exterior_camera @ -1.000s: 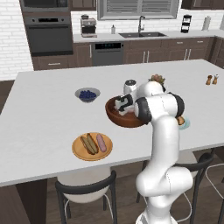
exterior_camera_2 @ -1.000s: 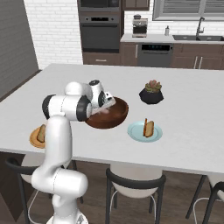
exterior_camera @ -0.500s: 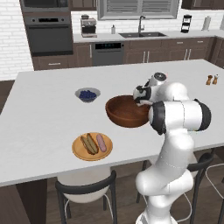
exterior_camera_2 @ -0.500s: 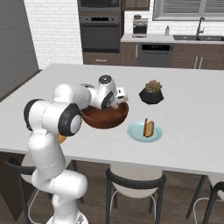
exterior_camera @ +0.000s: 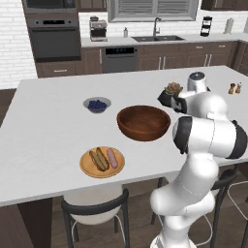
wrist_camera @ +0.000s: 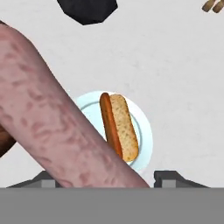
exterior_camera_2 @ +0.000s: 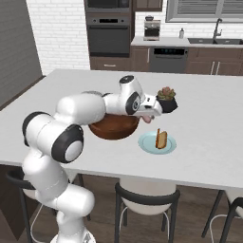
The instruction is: Place one bun and one sausage from the bowl on each plate.
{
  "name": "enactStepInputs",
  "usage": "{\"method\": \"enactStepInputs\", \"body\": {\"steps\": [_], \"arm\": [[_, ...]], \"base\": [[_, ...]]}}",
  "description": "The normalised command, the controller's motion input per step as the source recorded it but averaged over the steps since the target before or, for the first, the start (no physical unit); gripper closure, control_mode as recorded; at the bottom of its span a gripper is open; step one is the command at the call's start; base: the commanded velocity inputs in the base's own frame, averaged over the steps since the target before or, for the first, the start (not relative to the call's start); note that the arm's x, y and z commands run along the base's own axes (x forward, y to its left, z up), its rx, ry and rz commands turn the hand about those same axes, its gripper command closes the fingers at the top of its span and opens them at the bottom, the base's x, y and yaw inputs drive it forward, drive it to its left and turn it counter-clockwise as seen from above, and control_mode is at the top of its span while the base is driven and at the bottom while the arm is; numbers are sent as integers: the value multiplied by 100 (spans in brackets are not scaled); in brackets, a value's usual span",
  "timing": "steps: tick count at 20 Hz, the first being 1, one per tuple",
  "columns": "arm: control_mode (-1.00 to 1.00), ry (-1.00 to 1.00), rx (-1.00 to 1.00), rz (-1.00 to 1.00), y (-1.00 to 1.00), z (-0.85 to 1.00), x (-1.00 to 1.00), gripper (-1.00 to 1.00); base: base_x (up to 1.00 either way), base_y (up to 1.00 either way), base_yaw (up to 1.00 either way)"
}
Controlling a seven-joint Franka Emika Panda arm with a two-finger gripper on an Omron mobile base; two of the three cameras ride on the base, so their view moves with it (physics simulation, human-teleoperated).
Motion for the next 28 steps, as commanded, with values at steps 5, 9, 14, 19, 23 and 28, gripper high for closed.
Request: {"method": "enactStepInputs", "body": {"steps": [5, 9, 14, 19, 23, 28], "arm": [[-100, 10, 8, -6, -14, -73, -1, 100], [-100, 0, 13, -10, 5, -56, 0, 100], [-100, 0, 4, -13, 0, -59, -1, 100], [-100, 0, 3, -17, -3, -48, 1, 100], [-100, 0, 0, -17, -12, -38, 2, 100], [-100, 0, 0, -14, -7, -18, 21, -100]], "base": [[0, 0, 0], [0, 0, 0], [0, 0, 0], [0, 0, 0], [0, 0, 0], [0, 0, 0]]}}
